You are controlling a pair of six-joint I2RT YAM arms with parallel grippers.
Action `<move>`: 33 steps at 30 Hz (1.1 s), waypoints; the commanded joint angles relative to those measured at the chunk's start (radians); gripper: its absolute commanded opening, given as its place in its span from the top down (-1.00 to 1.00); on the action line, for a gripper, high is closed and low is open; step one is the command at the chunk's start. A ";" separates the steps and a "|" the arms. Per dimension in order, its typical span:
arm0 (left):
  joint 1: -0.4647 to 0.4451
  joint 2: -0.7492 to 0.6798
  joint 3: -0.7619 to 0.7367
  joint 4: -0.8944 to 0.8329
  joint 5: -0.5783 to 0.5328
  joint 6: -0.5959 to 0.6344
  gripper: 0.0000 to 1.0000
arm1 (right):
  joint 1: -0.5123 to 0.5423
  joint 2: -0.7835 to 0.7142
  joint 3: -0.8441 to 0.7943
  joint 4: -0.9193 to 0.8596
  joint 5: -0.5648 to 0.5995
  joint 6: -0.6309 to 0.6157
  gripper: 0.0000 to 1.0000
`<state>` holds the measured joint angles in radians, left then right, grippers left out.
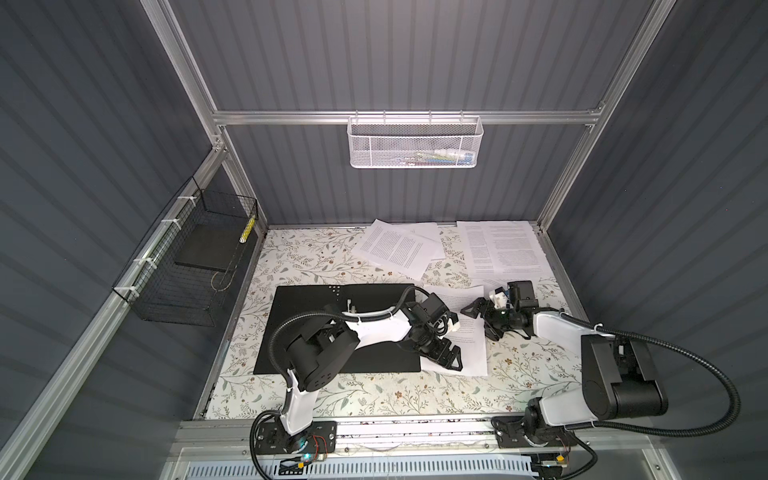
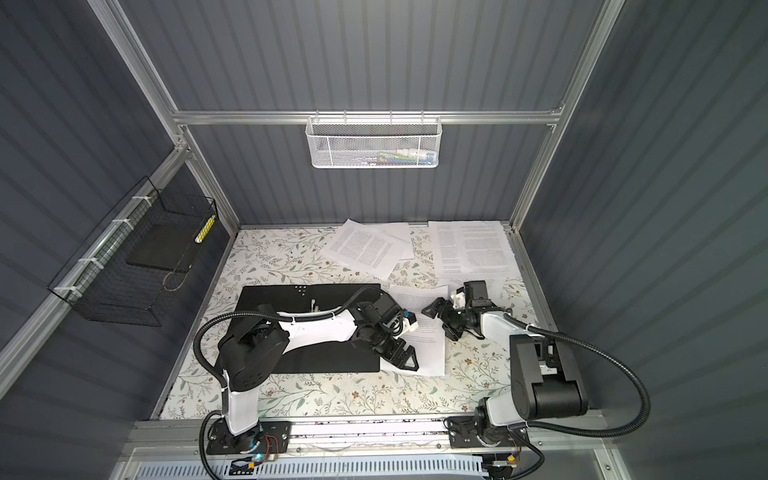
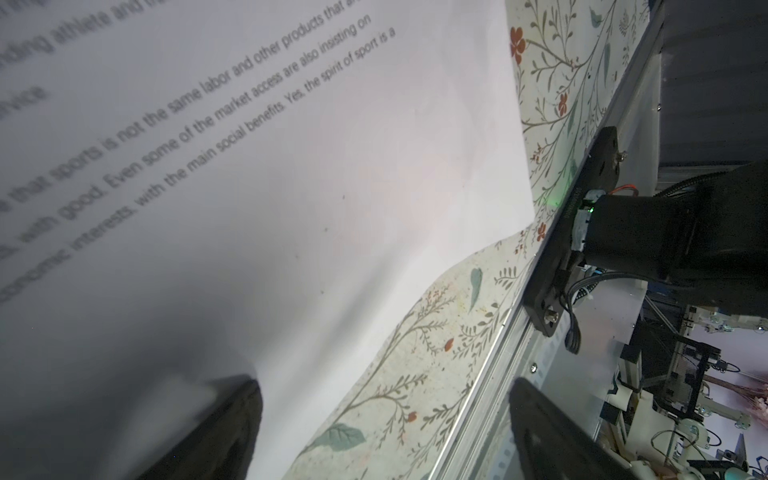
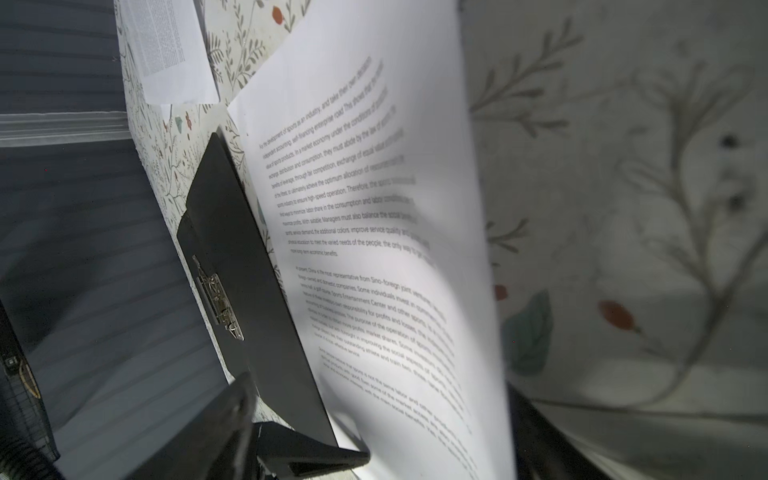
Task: Put the files into the folder
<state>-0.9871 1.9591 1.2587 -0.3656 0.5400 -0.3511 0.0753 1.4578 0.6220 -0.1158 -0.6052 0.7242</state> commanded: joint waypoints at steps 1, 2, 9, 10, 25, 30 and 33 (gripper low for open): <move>0.012 0.020 -0.048 -0.059 -0.065 -0.006 -0.87 | 0.022 -0.019 0.000 0.002 0.067 -0.045 -0.41; 0.014 0.013 -0.048 -0.061 -0.064 -0.007 -0.88 | 0.028 -0.018 0.004 -0.007 0.080 -0.054 -0.28; 0.033 -0.018 -0.047 -0.066 -0.048 -0.009 -0.87 | 0.049 -0.028 0.014 -0.051 0.140 -0.088 0.43; 0.037 -0.019 -0.045 -0.065 -0.045 -0.010 -0.88 | 0.050 -0.032 0.013 -0.052 0.142 -0.089 0.48; 0.079 -0.339 -0.033 0.199 0.022 -0.151 -1.00 | 0.068 -0.278 0.090 -0.326 0.258 -0.106 1.00; 0.093 -0.662 -0.162 0.167 -0.306 -0.074 -1.00 | 0.133 -0.367 0.208 -0.458 0.365 -0.129 1.00; 0.093 -0.838 -0.243 0.101 -0.517 -0.021 -1.00 | 0.205 -0.354 0.297 -0.496 0.409 -0.120 1.00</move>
<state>-0.8928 1.2114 1.0977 -0.1829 0.2802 -0.4358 0.2325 1.1019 0.8528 -0.5159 -0.2699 0.6189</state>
